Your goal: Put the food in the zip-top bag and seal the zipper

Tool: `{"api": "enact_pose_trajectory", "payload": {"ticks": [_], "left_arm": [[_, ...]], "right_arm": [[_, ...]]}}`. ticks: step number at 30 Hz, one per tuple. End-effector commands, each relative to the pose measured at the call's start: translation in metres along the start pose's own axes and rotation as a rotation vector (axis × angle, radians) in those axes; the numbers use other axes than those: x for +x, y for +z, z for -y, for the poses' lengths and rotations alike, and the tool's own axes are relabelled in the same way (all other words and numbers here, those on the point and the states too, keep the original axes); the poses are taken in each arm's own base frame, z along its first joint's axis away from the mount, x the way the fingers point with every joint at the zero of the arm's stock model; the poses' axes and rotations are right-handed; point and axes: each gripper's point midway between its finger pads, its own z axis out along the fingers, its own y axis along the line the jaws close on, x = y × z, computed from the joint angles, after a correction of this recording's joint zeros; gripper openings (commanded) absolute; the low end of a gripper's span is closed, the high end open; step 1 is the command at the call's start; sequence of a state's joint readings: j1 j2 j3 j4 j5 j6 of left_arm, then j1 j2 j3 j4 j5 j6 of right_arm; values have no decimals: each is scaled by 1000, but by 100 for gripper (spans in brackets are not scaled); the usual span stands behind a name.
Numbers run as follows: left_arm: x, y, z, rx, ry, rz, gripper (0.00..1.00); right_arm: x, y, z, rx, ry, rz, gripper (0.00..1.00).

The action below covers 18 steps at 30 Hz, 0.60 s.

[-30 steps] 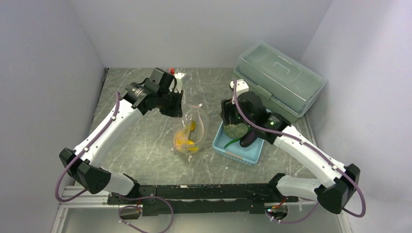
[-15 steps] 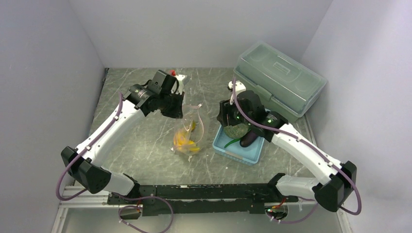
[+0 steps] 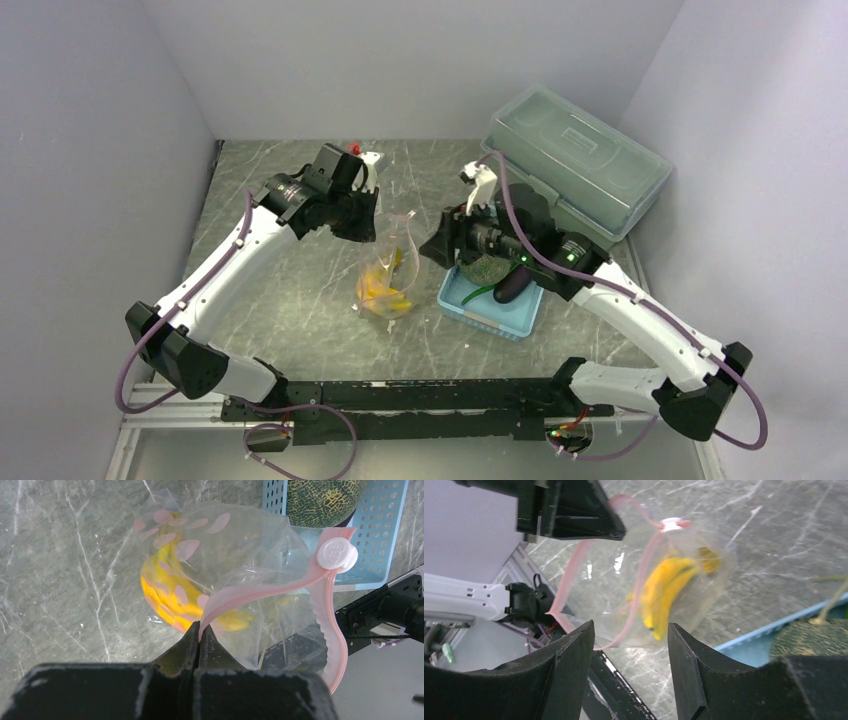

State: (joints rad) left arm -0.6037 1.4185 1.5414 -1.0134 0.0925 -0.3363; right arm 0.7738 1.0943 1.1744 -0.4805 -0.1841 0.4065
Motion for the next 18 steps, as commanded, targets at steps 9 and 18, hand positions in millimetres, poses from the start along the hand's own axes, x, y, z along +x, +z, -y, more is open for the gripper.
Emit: {"api": "enact_pose_trajectory", "payload": {"ticks": [9,18], "left_arm": [[-10,-15,6,23,2,68,0],[-11,-23,8,35,1,90,0]], "right_arm": [[5,37,-18,176,-88,-112,59],[31,56,8,424,-172,-214,60]]}}
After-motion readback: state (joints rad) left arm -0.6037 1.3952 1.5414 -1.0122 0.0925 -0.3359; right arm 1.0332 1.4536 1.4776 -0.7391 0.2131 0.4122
